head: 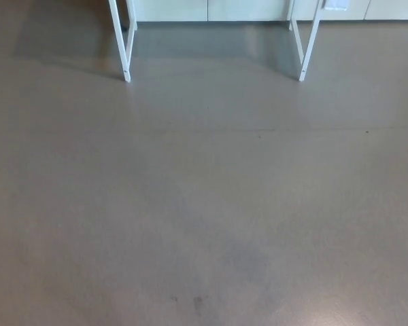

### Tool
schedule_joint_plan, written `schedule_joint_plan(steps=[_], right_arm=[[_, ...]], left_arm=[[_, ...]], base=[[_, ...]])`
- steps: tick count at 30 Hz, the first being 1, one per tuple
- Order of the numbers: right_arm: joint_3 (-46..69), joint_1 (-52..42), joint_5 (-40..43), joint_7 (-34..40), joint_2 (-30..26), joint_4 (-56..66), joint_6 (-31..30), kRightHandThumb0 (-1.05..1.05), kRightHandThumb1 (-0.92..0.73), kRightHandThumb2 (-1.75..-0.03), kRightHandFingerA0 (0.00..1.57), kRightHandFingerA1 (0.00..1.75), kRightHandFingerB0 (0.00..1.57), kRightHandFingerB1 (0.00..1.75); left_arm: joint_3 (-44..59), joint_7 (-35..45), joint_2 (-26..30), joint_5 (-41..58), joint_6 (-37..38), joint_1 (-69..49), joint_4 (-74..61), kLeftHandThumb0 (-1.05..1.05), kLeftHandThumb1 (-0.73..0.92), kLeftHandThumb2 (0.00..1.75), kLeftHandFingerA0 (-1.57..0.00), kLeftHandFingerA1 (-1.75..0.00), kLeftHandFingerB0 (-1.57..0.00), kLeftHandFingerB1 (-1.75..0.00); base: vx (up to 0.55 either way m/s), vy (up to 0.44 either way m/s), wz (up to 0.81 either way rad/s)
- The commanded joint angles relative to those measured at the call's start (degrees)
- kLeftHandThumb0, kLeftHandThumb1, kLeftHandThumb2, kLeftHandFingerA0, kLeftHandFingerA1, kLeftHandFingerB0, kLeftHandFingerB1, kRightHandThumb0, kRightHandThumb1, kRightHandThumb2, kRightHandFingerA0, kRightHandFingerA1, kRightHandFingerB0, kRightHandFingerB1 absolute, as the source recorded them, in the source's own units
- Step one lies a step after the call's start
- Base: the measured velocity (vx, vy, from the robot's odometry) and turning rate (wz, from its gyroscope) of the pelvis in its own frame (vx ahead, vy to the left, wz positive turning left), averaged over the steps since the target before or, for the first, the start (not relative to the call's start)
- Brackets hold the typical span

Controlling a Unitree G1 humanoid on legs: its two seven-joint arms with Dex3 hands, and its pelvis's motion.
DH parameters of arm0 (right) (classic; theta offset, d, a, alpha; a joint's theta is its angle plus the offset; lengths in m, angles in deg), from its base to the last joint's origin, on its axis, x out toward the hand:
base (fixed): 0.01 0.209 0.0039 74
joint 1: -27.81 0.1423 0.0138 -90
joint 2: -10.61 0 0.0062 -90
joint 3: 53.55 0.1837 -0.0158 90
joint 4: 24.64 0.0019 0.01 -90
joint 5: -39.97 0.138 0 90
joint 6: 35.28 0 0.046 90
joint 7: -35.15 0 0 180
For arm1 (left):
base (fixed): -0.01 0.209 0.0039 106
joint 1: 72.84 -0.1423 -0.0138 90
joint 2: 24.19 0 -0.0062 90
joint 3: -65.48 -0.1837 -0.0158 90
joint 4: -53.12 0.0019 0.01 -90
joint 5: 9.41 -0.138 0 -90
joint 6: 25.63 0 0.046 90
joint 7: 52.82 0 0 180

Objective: The robot walks towards a table in front, picks a dumpling toy with left hand and puts it in an orange round plate

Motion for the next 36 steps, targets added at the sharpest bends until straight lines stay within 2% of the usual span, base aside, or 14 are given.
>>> schedule_joint_plan(steps=[1, 2, 3, 4, 6, 10, 11, 18, 19, 27, 28, 29, 30, 36], right_arm=[[1.5, 0.6, 0.9, 0.4, -0.9, -1.2, 4.4, -0.42, -0.55, -0.58, 0.85, 0.63, 0.52, 0.37], [1.2, 0.6, 0.4, 0.7, -1.0, -1.2, 4.5, -0.49, -0.46, -0.8, 0.75, 0.66, 0.45, 0.5], [1.1, 0.7, 0.3, 0.8, -1.0, -1.3, 4.5, -0.49, -0.46, -0.8, 0.75, 0.66, 0.45, 0.5], [1.1, 0.5, 0.1, 1.1, -0.9, -1.6, 4.2, -0.39, -0.56, -0.58, 0.83, 0.55, 0.53, 0.37], [1.3, 0.6, 0.2, 1.2, -0.7, -1.8, 4.1, -0.4, -0.56, -0.57, 0.85, 0.63, 0.55, 0.38], [1.4, 0.7, 0.2, 1.3, -0.7, -2.0, 4.1, -0.4, -0.56, -0.57, 0.85, 0.63, 0.55, 0.38], [1.4, 0.5, 0.2, 1.2, -0.6, -1.9, 4.6, -0.39, -0.55, -0.57, 0.89, 0.6, 0.56, 0.38], [2.4, 0.0, 0.9, 0.6, -0.2, -1.9, 5.1, -0.41, -0.54, -0.57, 0.9, 0.61, 0.54, 0.38], [2.1, -0.1, 0.5, 0.7, -0.4, -1.8, 5.4, -0.41, -0.53, -0.57, 0.9, 0.61, 0.55, 0.38], [1.4, 0.3, -0.3, 1.1, -0.6, -1.8, 5.4, -0.41, -0.56, -0.58, 0.89, 0.58, 0.55, 0.38], [1.4, 0.4, -0.3, 1.2, -0.5, -1.8, 5.3, -0.47, -0.44, -0.83, 0.89, 0.74, 0.49, 0.53], [1.4, 0.5, -0.3, 1.3, -0.5, -1.9, 5.3, -0.47, -0.44, -0.83, 0.89, 0.74, 0.49, 0.53], [1.4, 0.7, -0.4, 1.4, -0.4, -2.1, 4.9, -0.42, -0.52, -0.57, 0.92, 0.59, 0.56, 0.38], [0.9, 0.7, -0.8, 1.3, -0.6, -2.3, 4.8, -0.4, -0.55, -0.57, 0.9, 0.61, 0.55, 0.38]], left_arm=[[-0.4, -1.7, 1.6, -0.7, 4.3, 0.8, 1.4, -0.23, 0.66, 0.6, -0.81, -0.66, -0.37, -0.33], [-0.4, -1.6, 1.6, -0.6, 4.3, 1.1, 1.7, -0.22, 0.65, 0.6, -0.81, -0.65, -0.37, -0.33], [-0.4, -1.5, 1.6, -0.6, 4.3, 1.1, 1.9, -0.22, 0.65, 0.6, -0.81, -0.65, -0.37, -0.33], [-0.6, -1.7, 1.7, -0.8, 4.2, 1.0, 2.3, -0.22, 0.64, 0.59, -0.8, -0.63, -0.37, -0.33], [-0.7, -1.8, 1.6, -0.7, 4.4, 1.0, 2.7, -0.22, 0.64, 0.59, -0.78, -0.67, -0.37, -0.33], [-0.7, -1.9, 1.6, -0.6, 4.6, 1.1, 2.9, -0.22, 0.64, 0.59, -0.78, -0.67, -0.37, -0.33], [-0.9, -2.0, 1.7, -0.8, 4.8, 0.9, 2.9, -0.21, 0.64, 0.59, -0.84, -0.69, -0.37, -0.33], [-1.0, -1.6, 1.8, -0.5, 4.5, 1.0, 3.2, -0.22, 0.65, 0.59, -0.8, -0.65, -0.38, -0.33], [-0.9, -1.6, 1.7, -0.2, 4.7, 0.8, 3.0, -0.22, 0.65, 0.59, -0.82, -0.73, -0.39, -0.33], [-0.7, -1.8, 1.7, -0.2, 5.2, 1.1, 2.9, -0.22, 0.66, 0.6, -0.81, -0.71, -0.39, -0.33], [-1.0, -2.2, 1.7, -0.6, 5.5, 1.1, 2.8, -0.2, 0.66, 0.6, -0.81, -0.77, -0.4, -0.33], [-1.2, -2.4, 1.8, -0.8, 5.7, 1.0, 2.7, -0.2, 0.66, 0.6, -0.81, -0.77, -0.4, -0.33], [-1.4, -2.4, 1.9, -1.0, 5.6, 0.9, 2.7, -0.21, 0.66, 0.6, -0.79, -0.75, -0.38, -0.33], [-1.1, -1.4, 1.9, -0.2, 5.4, 1.0, 2.8, -0.22, 0.67, 0.6, -0.78, -0.75, -0.37, -0.33]], base=[[0.04, -0.02, 0.2], [0.03, -0.054, 0.69], [-0.01, 0.005, 0.25], [0.0, 0.0, 0.0], [0.0, 0.0, 0.0], [0.04, 0.123, -0.17], [0.14, 0.273, -0.62], [0.19, 0.309, -0.12], [0.27, 0.121, 0.0], [0.26, -0.062, 0.15], [0.42, -0.21, 0.07], [0.48, -0.227, 0.0], [0.42, -0.381, 0.54], [0.36, -0.187, 0.12]])
